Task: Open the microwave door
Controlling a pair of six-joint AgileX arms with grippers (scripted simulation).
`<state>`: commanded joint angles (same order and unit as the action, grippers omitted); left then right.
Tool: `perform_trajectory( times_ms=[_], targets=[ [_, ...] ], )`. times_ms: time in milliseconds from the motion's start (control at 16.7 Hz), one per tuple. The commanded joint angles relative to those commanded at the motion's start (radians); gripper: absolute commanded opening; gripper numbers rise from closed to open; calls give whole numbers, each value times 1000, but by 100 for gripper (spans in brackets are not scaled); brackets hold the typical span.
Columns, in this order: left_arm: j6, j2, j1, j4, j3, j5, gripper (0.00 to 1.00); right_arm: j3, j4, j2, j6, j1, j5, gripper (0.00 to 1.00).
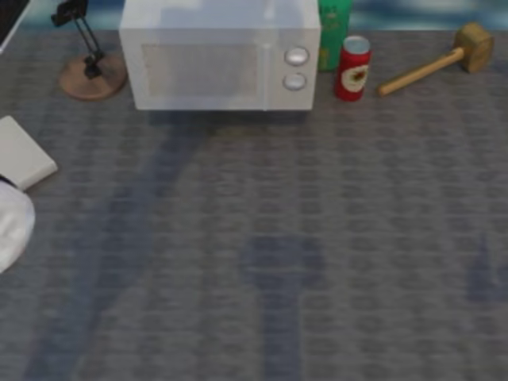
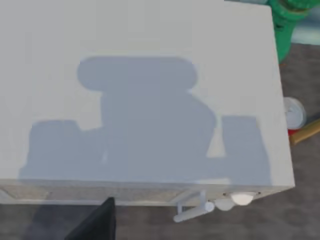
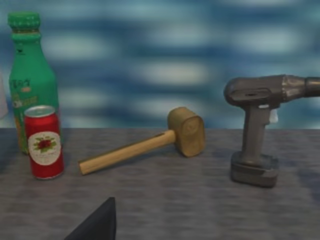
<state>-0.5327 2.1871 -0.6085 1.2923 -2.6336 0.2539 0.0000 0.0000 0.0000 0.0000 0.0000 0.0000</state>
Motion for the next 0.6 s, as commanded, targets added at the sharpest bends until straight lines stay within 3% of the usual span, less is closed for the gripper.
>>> perform_trajectory(
  times_ms=[300, 600],
  targets=[
    [-53, 258, -42, 162, -173, 49, 100, 0, 0, 0, 0, 0, 0, 100],
    [-59, 297, -47, 190, -196, 58, 100, 0, 0, 0, 0, 0, 0, 100]
  ],
)
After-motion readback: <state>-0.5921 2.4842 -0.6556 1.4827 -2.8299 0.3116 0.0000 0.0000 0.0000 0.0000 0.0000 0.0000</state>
